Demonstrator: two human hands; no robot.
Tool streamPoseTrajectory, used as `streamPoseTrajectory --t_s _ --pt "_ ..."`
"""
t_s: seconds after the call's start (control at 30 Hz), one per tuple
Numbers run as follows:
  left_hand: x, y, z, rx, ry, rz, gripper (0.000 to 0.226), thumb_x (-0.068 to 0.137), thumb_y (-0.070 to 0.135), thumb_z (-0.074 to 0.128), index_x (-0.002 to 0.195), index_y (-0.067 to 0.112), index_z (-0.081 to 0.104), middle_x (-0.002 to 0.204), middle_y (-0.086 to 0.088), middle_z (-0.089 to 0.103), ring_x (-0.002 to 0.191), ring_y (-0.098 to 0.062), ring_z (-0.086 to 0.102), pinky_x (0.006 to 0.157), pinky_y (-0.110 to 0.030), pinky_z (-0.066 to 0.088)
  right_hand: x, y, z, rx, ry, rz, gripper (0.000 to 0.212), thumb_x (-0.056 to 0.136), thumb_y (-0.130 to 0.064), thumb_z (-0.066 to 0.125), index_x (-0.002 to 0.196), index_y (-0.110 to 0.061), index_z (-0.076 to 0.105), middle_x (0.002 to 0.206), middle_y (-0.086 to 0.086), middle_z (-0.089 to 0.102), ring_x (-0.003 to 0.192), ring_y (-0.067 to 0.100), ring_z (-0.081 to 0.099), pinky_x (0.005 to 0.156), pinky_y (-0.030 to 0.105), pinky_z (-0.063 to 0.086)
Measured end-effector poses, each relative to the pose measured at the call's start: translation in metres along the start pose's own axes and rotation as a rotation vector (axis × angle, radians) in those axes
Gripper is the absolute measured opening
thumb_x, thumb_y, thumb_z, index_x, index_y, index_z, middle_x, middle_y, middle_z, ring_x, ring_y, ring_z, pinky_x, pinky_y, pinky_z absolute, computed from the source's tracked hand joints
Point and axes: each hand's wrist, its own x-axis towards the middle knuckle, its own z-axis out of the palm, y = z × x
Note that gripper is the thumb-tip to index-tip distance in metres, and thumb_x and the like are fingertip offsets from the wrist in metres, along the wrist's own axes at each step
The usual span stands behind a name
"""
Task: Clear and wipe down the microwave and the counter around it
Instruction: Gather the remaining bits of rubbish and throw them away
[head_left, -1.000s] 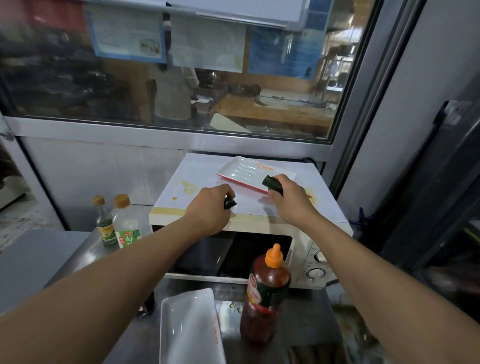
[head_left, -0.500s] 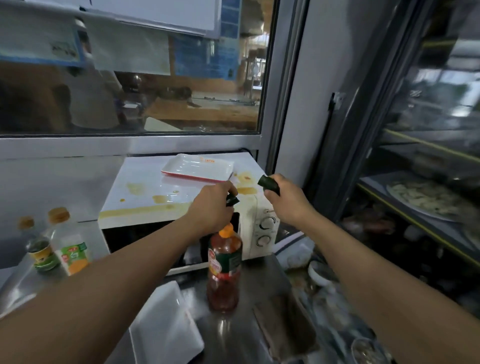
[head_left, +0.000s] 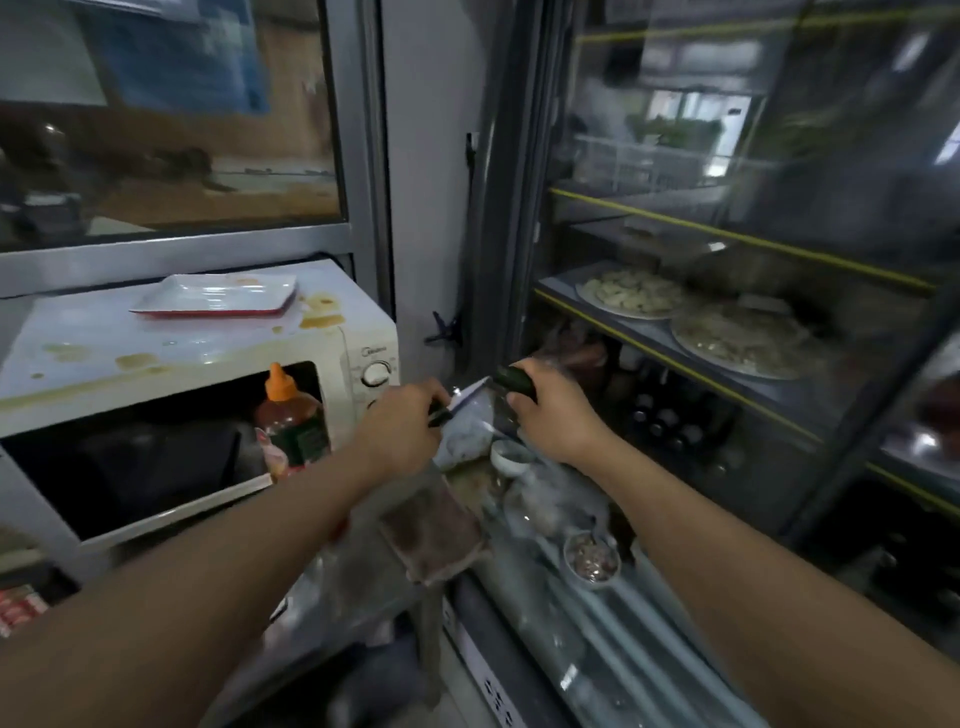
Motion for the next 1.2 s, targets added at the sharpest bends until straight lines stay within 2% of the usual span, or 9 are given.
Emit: streamPoseTrajectory --t_s 0.23,0.43,0.53,0.6,0.7,0.8,0.93,1.07,1.2 --pt "-0.064 0.089 0.062 -0.048 -0.091 0.090 0.031 0.084 0.006 0.060 0.115 0.011 0.058 0.114 -0.010 0.065 0.104 -0.025 0.059 0.081 -0.028 0.044 -0.121 0.058 -0.059 -0.048 0.044 0.121 0.028 0.096 -0.018 0.050 0.123 -0.012 0.051 0.111 0.008 0.059 0.098 0.021 0.055 0.075 0.025 0.040" --pt "-0.090 0.160 0.100 -0.053 -0.182 0.206 0.032 0.082 0.008 0.061 0.114 0.010 0.059 0.109 -0.012 0.066 0.099 -0.027 0.060 0.077 -0.028 0.045 -0.210 0.095 -0.101 -0.140 0.109 0.213 0.024 0.095 -0.014 0.050 0.118 -0.008 0.052 0.112 0.014 0.058 0.099 0.026 0.056 0.078 0.031 0.043" --pt "-0.097 0.198 0.119 -0.049 -0.251 0.284 0.031 0.084 0.008 0.061 0.114 0.012 0.059 0.110 -0.011 0.065 0.101 -0.027 0.060 0.082 -0.033 0.050 -0.248 0.114 -0.121 -0.192 0.138 0.274 0.021 0.095 -0.013 0.049 0.115 -0.007 0.052 0.110 0.015 0.056 0.098 0.027 0.053 0.077 0.031 0.041" --pt "-0.101 0.223 0.133 -0.066 -0.314 0.337 0.028 0.085 0.006 0.060 0.112 0.014 0.058 0.109 -0.009 0.065 0.097 -0.026 0.061 0.080 -0.037 0.052 -0.271 0.127 -0.134 -0.214 0.169 0.334 0.020 0.095 -0.013 0.050 0.114 -0.008 0.052 0.108 0.015 0.055 0.098 0.026 0.052 0.074 0.027 0.036" --pt "-0.105 0.259 0.155 -0.098 -0.377 0.440 0.026 0.086 0.006 0.059 0.110 0.015 0.058 0.108 -0.008 0.064 0.095 -0.024 0.060 0.071 -0.029 0.046 -0.304 0.144 -0.152 -0.235 0.231 0.443 0.022 0.094 -0.012 0.051 0.116 -0.008 0.053 0.109 0.015 0.056 0.101 0.028 0.053 0.076 0.027 0.036" --pt "-0.110 0.291 0.175 -0.118 -0.447 0.546 0.027 0.087 0.007 0.059 0.112 0.015 0.058 0.110 -0.008 0.062 0.099 -0.024 0.059 0.076 -0.034 0.050 -0.341 0.158 -0.165 -0.273 0.273 0.580 0.025 0.095 -0.014 0.051 0.118 -0.008 0.051 0.110 0.017 0.055 0.102 0.031 0.052 0.078 0.029 0.037" --pt "-0.122 0.326 0.205 -0.158 -0.519 0.683 0.027 0.085 0.007 0.061 0.111 0.015 0.060 0.110 -0.006 0.064 0.098 -0.021 0.058 0.074 -0.024 0.042 -0.388 0.170 -0.174 -0.287 0.374 0.736 0.025 0.094 -0.011 0.050 0.119 -0.008 0.051 0.112 0.017 0.055 0.104 0.031 0.050 0.077 0.027 0.034" --pt "-0.147 0.364 0.232 -0.144 -0.609 0.817 0.028 0.083 0.008 0.063 0.110 0.016 0.060 0.110 -0.007 0.064 0.096 -0.023 0.060 0.075 -0.027 0.046 -0.440 0.170 -0.175 -0.281 0.490 0.859 0.024 0.093 -0.008 0.051 0.117 -0.008 0.053 0.106 0.011 0.053 0.096 0.026 0.050 0.074 0.025 0.033" --pt "-0.191 0.402 0.254 -0.164 -0.726 0.962 0.028 0.084 0.006 0.063 0.109 0.017 0.060 0.109 -0.006 0.063 0.090 -0.020 0.059 0.073 -0.025 0.045 -0.503 0.164 -0.176 -0.313 0.581 0.994 0.027 0.092 -0.007 0.050 0.118 -0.007 0.053 0.113 0.016 0.056 0.103 0.030 0.052 0.077 0.027 0.035"
